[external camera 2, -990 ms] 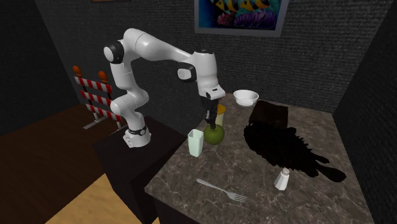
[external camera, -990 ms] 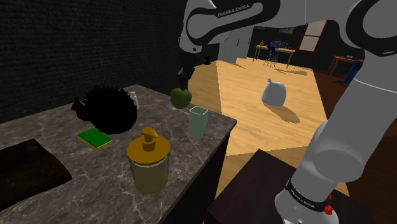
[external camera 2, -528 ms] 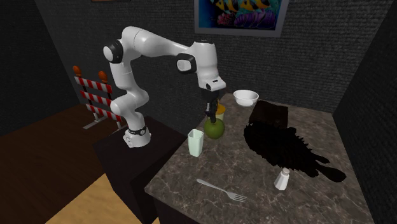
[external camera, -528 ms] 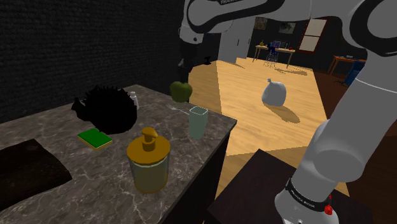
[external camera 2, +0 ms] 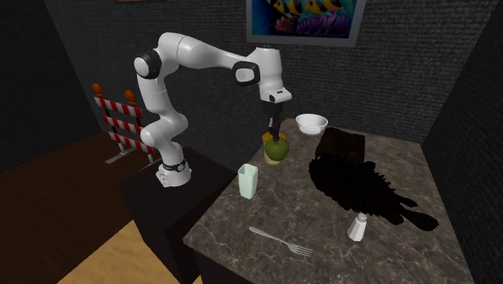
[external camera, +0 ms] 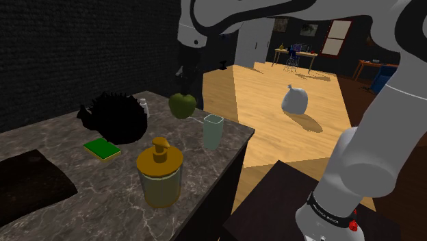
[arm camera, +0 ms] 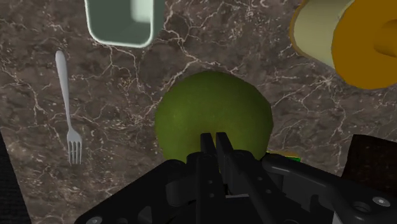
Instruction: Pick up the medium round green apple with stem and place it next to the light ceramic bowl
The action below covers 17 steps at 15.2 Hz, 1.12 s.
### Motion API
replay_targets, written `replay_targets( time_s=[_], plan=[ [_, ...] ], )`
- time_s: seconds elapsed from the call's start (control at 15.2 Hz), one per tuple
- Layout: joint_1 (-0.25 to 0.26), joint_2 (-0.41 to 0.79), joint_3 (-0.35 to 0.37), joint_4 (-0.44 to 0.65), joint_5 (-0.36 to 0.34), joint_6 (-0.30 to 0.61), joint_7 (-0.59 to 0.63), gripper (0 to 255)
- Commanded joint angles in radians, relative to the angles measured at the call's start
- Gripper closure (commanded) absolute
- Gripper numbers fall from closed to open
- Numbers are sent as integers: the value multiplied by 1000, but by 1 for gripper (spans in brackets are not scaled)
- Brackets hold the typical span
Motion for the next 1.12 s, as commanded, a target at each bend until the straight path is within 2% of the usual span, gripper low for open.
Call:
replay_targets(
  time_s=[0.0, 0.53, 1.06],
  plan=[
    [22, -7, 28, -11, -5, 3, 54, 255],
    [107, 30, 138, 36, -38, -19, 259, 255],
    [202, 137, 242, 162, -107, -64, 473, 255]
  ],
)
